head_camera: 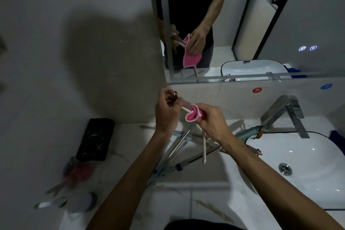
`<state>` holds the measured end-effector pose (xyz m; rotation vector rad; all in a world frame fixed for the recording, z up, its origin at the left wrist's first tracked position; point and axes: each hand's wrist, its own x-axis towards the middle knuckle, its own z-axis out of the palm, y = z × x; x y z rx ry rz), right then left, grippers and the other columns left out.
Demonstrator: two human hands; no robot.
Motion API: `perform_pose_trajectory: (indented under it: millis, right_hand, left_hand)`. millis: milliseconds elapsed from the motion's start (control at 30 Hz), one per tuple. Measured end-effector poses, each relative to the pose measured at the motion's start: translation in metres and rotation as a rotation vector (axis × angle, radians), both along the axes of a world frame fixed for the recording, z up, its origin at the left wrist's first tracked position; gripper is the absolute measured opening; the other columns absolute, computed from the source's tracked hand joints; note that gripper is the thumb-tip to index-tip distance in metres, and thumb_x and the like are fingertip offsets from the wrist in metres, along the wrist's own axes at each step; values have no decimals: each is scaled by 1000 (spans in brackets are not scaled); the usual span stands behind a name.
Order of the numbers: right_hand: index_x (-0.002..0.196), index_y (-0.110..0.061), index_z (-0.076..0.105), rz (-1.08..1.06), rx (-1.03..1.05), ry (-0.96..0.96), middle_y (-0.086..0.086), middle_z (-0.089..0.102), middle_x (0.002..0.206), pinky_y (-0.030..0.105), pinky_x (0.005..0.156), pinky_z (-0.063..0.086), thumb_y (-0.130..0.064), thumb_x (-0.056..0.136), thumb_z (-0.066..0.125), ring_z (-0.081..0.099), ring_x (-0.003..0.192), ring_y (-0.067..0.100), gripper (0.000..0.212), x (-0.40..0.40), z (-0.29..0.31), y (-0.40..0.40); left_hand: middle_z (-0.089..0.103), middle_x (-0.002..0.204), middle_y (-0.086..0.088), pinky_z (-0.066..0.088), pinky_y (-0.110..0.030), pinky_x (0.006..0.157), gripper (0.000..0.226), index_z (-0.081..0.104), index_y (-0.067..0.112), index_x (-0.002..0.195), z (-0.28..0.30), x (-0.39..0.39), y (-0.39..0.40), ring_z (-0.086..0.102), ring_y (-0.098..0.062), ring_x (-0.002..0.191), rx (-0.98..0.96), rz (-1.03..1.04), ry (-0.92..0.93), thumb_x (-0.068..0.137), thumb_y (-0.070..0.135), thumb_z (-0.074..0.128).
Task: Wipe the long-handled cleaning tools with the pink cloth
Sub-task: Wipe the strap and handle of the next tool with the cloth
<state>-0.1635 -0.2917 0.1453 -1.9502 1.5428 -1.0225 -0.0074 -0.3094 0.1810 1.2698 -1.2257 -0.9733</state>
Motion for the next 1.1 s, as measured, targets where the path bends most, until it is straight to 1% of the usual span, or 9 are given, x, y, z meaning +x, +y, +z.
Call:
perform_pose_trajectory:
  millis: [100,300,400,467,667,733,833,967,1100]
  right_hand:
    - [113,-14,74,26,-66,-30,-29,58,79,4,65,39,-30,93,72,58,67,-8,26,6,10,-2]
    - [121,-21,68,42,-41,88,-19,59,87,6,70,37,-27,93,72,53,71,-13,28,7,2,-7]
    - [122,-23,65,32,5,130,-15,63,93,21,76,49,-33,92,72,50,71,-8,32,5,-10,-8]
    - [121,-23,65,11,37,139,-12,64,95,27,79,51,-35,90,73,48,73,-4,33,4,-13,-7]
    - [113,-24,68,28,45,130,-17,58,88,20,72,41,-34,89,73,48,68,-11,26,2,-8,-5]
    - [108,-23,69,21,17,118,-21,55,80,17,69,40,-37,90,74,48,63,-9,23,2,-5,-3]
    - [102,-21,71,7,-49,50,-29,50,71,10,62,36,-38,91,73,54,62,-4,20,7,5,2]
    - [103,-22,71,-20,-87,-47,-19,58,75,12,59,39,-54,91,64,54,60,4,35,15,8,3]
    - [108,-20,72,-18,-81,-59,-22,58,79,9,61,38,-46,92,69,55,64,0,31,19,8,6]
  left_hand:
    - [62,94,4,52,-15,67,20,53,20,102,-1,-7,4,62,5,77,15,-21,-44,91,7,64]
    - [62,97,3,52,-13,67,17,55,16,105,2,-6,5,62,10,79,17,-3,-48,92,8,63]
    - [61,94,5,52,-11,67,16,55,17,101,3,-6,4,60,11,78,15,13,-45,92,7,63]
    - [60,94,5,51,-11,66,16,55,16,102,1,-7,5,60,11,77,20,21,-41,92,6,63]
    - [64,93,5,52,-16,70,21,58,26,97,-2,-7,4,62,5,79,3,49,-32,91,6,64]
    - [65,95,7,52,-13,69,17,62,24,102,-2,-10,7,62,7,81,6,23,-63,94,9,61]
    - [67,98,9,55,-17,69,16,65,29,108,-4,-13,9,65,3,85,12,2,-143,98,19,58]
    - [68,99,8,53,-12,68,13,66,27,107,-2,-14,9,66,-2,87,0,-6,-211,96,23,62]
    - [68,93,8,51,-11,65,11,66,24,102,-3,-9,15,66,-2,84,8,18,-204,92,19,66]
